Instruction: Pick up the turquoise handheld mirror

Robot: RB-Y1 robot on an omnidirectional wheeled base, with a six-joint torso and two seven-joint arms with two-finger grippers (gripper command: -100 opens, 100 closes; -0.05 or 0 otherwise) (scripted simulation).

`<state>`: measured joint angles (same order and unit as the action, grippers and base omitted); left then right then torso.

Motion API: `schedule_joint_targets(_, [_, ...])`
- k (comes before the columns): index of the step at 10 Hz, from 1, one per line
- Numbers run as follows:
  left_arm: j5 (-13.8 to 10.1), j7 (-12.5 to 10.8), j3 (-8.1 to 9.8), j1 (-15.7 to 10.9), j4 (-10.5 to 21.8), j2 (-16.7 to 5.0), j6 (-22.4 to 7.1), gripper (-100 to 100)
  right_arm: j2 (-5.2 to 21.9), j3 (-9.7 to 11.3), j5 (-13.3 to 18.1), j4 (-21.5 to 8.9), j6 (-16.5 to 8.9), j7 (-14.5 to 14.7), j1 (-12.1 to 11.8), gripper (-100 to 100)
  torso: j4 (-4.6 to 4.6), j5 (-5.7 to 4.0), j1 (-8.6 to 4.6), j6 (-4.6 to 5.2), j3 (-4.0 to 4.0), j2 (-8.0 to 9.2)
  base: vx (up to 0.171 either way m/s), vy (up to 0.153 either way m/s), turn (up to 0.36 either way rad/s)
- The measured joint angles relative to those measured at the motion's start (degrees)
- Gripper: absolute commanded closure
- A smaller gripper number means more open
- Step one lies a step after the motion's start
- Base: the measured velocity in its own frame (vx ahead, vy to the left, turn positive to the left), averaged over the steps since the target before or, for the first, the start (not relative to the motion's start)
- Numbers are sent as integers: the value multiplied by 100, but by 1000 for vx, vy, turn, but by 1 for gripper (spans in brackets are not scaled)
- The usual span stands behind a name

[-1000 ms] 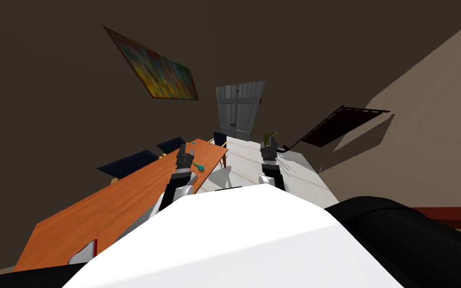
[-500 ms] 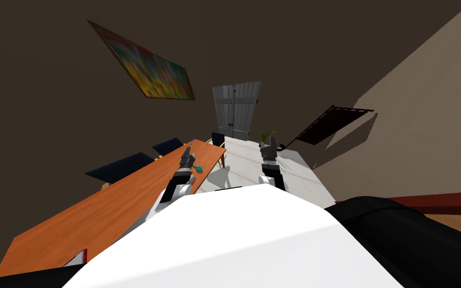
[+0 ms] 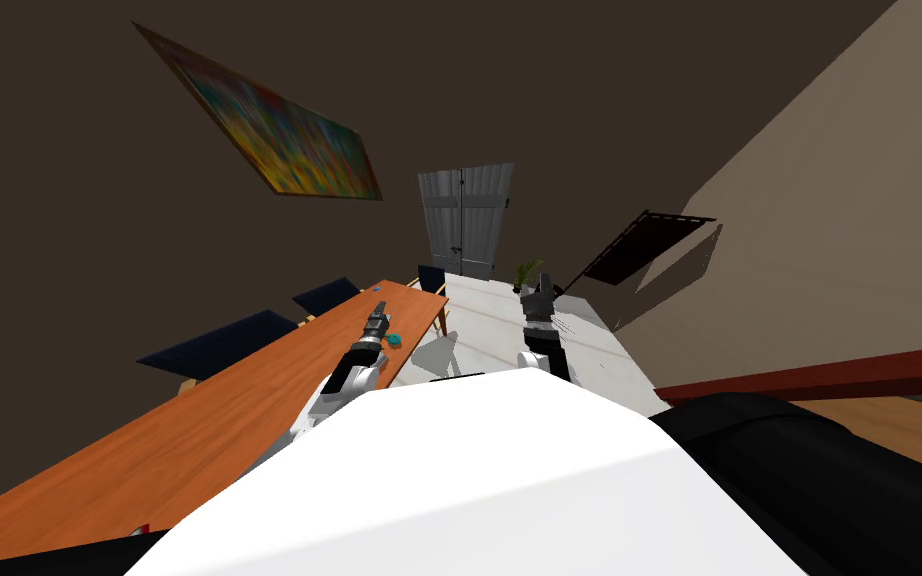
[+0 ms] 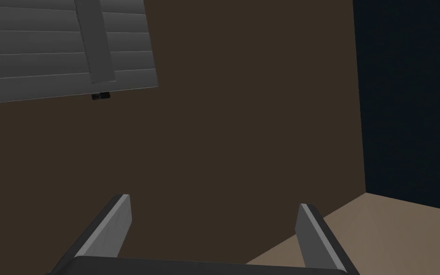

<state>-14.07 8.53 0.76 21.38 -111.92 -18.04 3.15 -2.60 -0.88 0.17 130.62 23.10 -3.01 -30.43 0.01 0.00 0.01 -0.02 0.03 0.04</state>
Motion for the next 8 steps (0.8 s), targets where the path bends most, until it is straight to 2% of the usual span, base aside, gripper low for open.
schedule_joint_targets(3, [-337,192,102,-174,533,-377,-313,-100,0,0,0,0,0,0,0,0,0,1,3,2,-1,-1,-10,2,-78])
schedule_joint_targets(5, [-371,330,117,-250,712,-349,-566,-100,0,0,0,0,0,0,0,0,0,0,0,0,-2,-3,-4,0,-64])
schedule_joint_targets(8, [-658,598,214,-516,1191,-592,-997,-100,0,0,0,0,0,0,0,0,0,0,3,2,-2,-4,-6,5,-92])
